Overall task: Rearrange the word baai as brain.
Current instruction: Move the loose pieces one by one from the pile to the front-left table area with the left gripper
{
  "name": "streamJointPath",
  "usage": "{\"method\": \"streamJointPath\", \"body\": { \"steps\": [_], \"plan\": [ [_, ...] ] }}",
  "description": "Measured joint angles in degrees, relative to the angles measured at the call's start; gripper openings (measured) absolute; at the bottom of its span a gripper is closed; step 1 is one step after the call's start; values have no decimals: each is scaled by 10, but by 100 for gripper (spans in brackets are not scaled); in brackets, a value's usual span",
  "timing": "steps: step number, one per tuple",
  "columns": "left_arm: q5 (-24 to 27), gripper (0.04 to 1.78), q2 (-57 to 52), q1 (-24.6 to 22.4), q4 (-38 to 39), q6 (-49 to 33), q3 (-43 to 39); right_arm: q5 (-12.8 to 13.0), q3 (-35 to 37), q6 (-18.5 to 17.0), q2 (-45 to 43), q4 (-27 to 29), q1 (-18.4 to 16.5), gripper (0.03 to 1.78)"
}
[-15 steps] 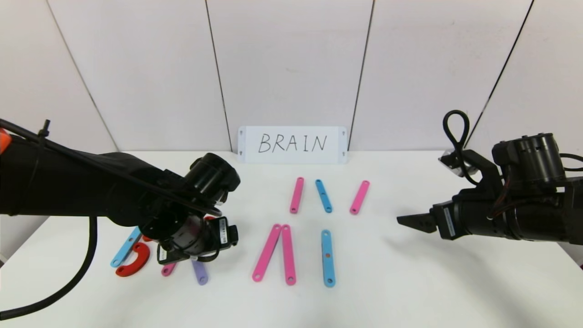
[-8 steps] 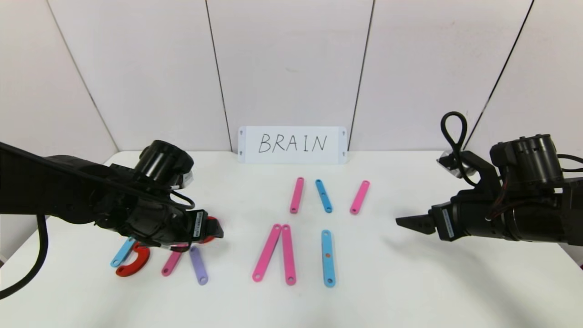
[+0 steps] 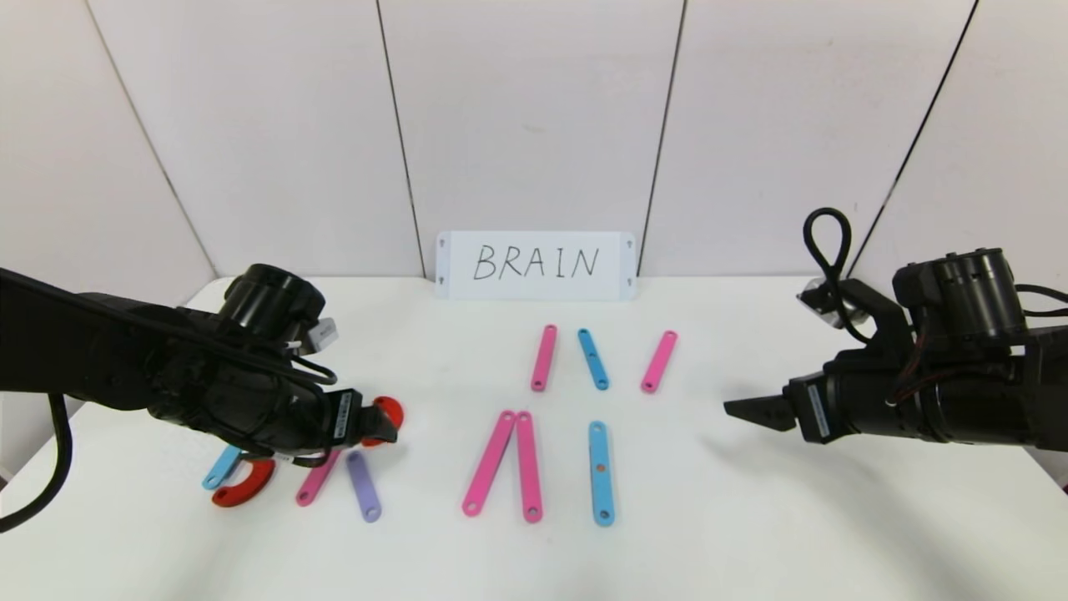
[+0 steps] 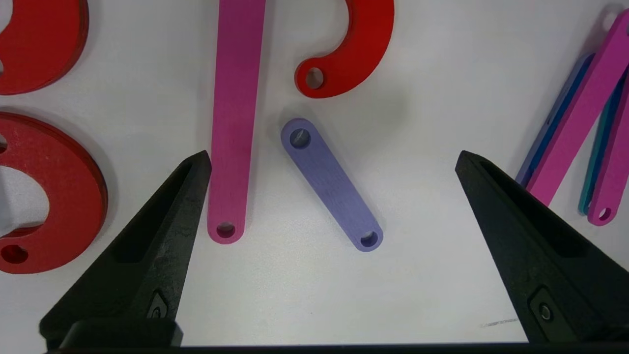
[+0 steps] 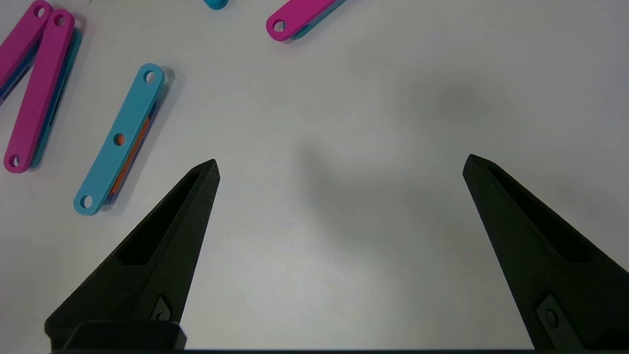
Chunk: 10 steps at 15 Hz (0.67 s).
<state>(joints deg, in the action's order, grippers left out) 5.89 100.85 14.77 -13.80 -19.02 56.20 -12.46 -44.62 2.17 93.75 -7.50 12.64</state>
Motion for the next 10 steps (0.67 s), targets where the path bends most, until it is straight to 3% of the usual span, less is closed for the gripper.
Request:
{"method": "streamJointPath", "body": {
  "steps": [10],
  "plan": [
    [-1, 174, 26, 0, 0, 0, -3, 0, 0, 0, 1, 0, 0, 174]
  ]
}}
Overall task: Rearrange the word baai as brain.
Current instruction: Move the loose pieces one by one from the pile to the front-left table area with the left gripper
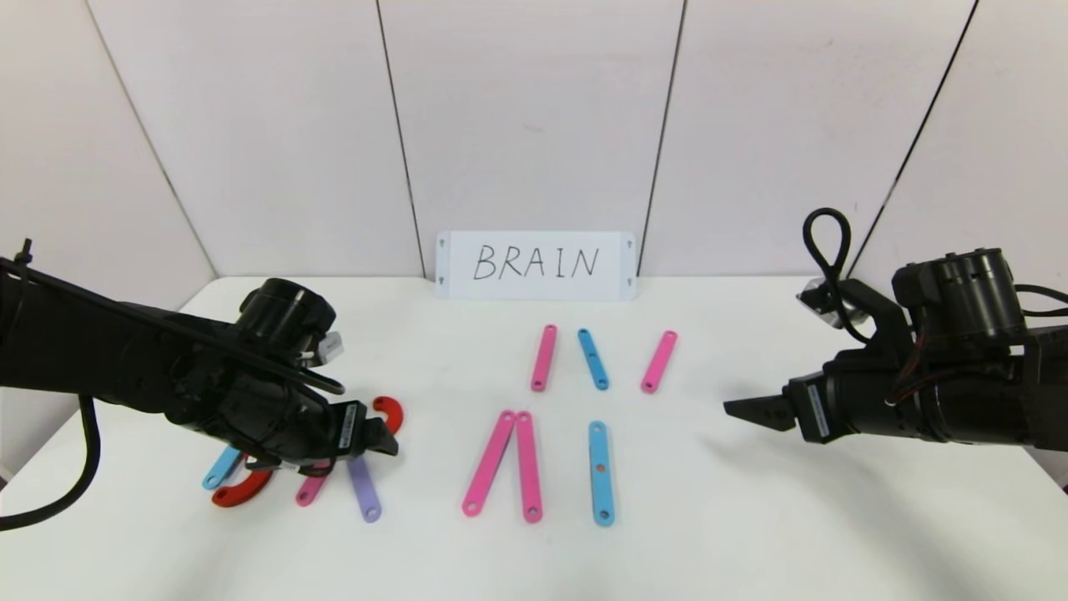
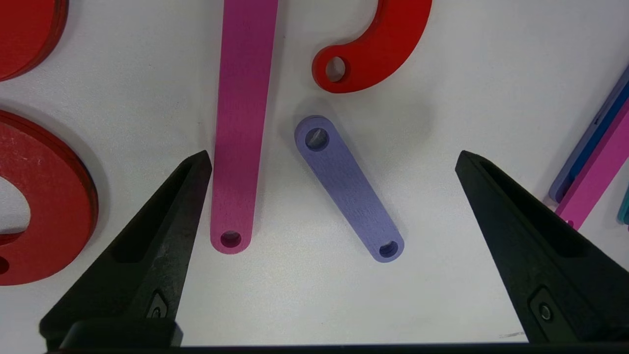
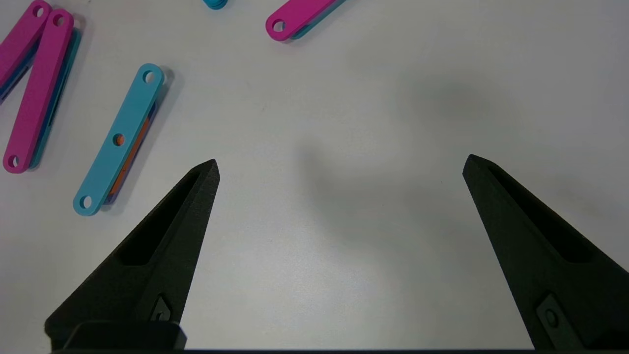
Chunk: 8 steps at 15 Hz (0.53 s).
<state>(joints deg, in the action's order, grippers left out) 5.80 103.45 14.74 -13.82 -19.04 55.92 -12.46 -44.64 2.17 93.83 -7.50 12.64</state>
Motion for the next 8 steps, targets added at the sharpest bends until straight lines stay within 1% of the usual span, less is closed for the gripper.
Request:
{"method": "streamJointPath", "body": {
  "steps": [8],
  "plan": [
    [3, 174, -1, 2, -1, -5, 3, 0, 0, 0, 2, 0, 0, 174]
  ]
}}
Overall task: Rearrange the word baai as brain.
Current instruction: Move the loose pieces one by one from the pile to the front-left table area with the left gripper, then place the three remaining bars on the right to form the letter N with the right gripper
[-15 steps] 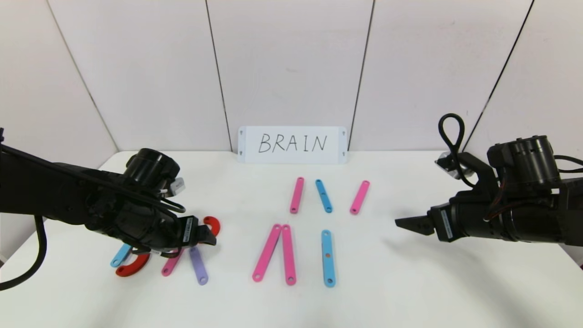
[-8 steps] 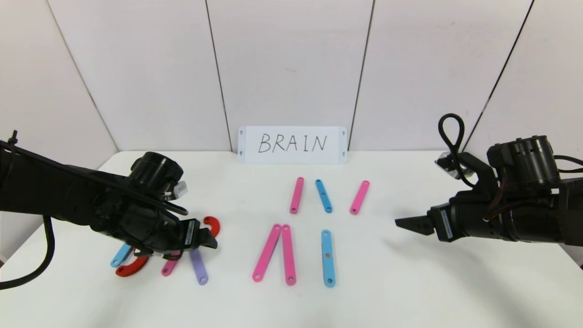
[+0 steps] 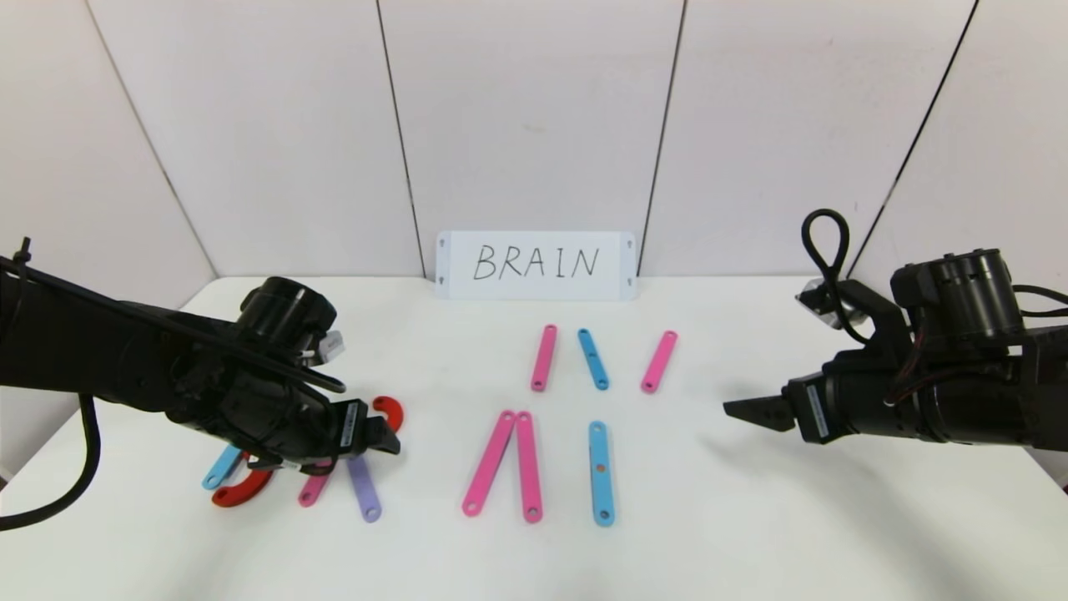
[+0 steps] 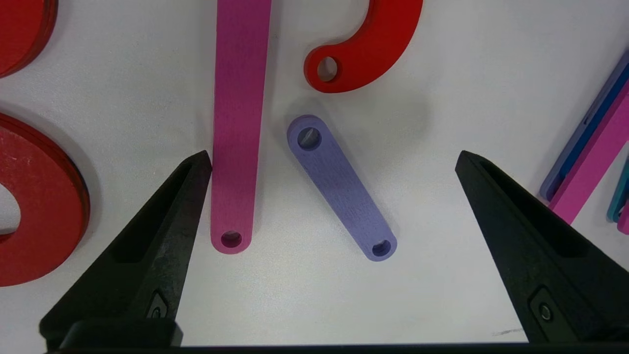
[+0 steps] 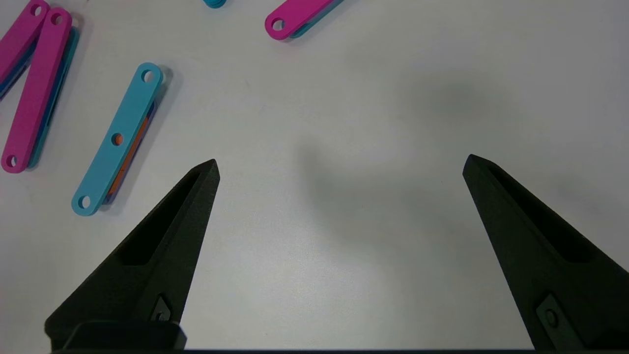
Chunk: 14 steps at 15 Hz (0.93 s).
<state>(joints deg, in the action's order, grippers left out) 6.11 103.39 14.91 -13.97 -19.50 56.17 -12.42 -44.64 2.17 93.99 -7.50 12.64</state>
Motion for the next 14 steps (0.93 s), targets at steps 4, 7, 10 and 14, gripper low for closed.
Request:
{"method": "streamJointPath", "body": {
  "steps": [4, 7, 10, 14],
  "plan": [
    [0, 174, -2, 0, 0, -3, 3, 0, 0, 0, 1, 0, 0, 174],
    [-5, 174, -14, 0, 1, -1, 3, 4, -2, 0, -3, 0, 6, 174],
    [-6, 174, -47, 0, 0, 5, -3, 14, -28, -11, -4, 3, 22, 174],
    [19, 174, -100, -18, 11, 56, -31, 104, -90, -40, 25, 7, 81, 174]
  ]
}}
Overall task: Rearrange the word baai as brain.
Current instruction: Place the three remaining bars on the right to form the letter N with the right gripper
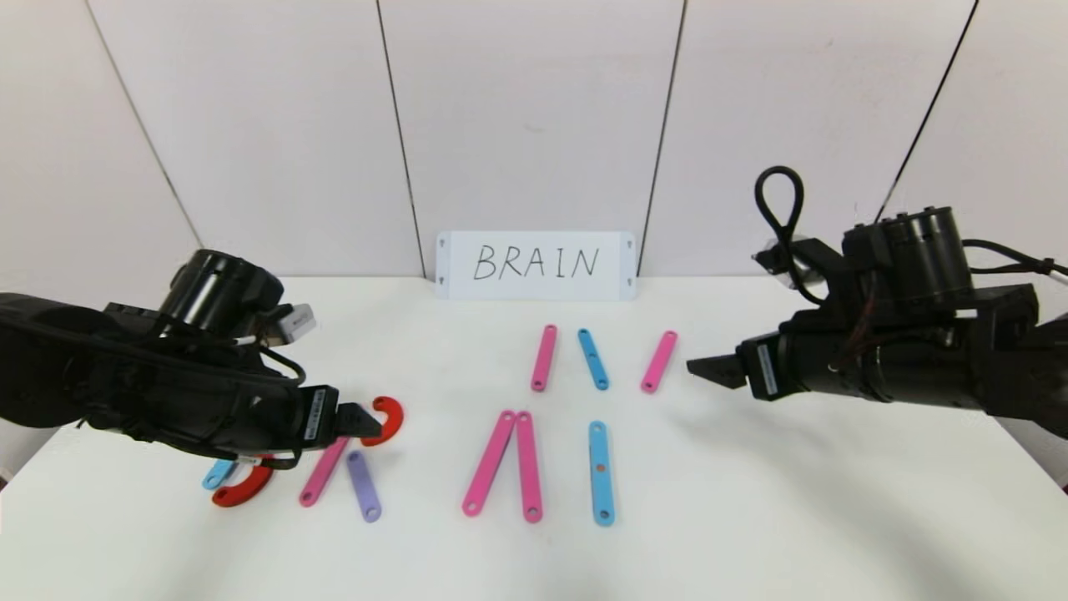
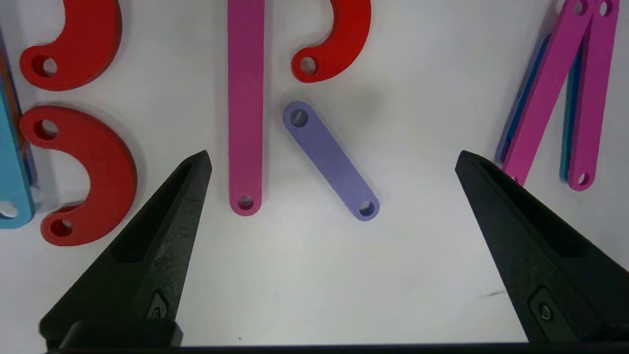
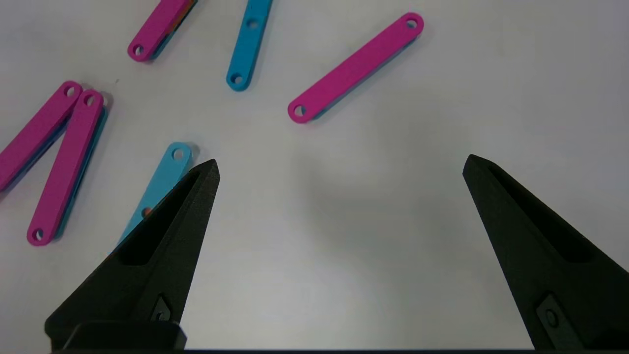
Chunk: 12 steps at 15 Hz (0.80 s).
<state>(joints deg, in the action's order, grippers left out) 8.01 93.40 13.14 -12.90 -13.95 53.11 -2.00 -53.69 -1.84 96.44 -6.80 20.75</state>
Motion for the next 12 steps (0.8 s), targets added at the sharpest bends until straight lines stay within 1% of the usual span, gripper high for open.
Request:
{"method": "streamJointPath", "body": {
  "steps": [3, 4, 7, 8, 12],
  "plan": [
    [65, 174, -30, -45, 38, 31, -18, 26, -62, -33, 38, 10, 33, 174],
    [82, 174, -38, -60, 45, 38, -21, 38, -83, -40, 55, 11, 44, 174],
    [93, 174, -50, -94, 67, 42, -23, 77, -139, -58, 105, 24, 82, 174],
    [97, 174, -51, -105, 78, 42, -23, 85, -157, -63, 120, 35, 94, 174],
    [143, 174, -55, -146, 87, 60, -21, 116, -238, -92, 183, 77, 133, 174]
  ]
}}
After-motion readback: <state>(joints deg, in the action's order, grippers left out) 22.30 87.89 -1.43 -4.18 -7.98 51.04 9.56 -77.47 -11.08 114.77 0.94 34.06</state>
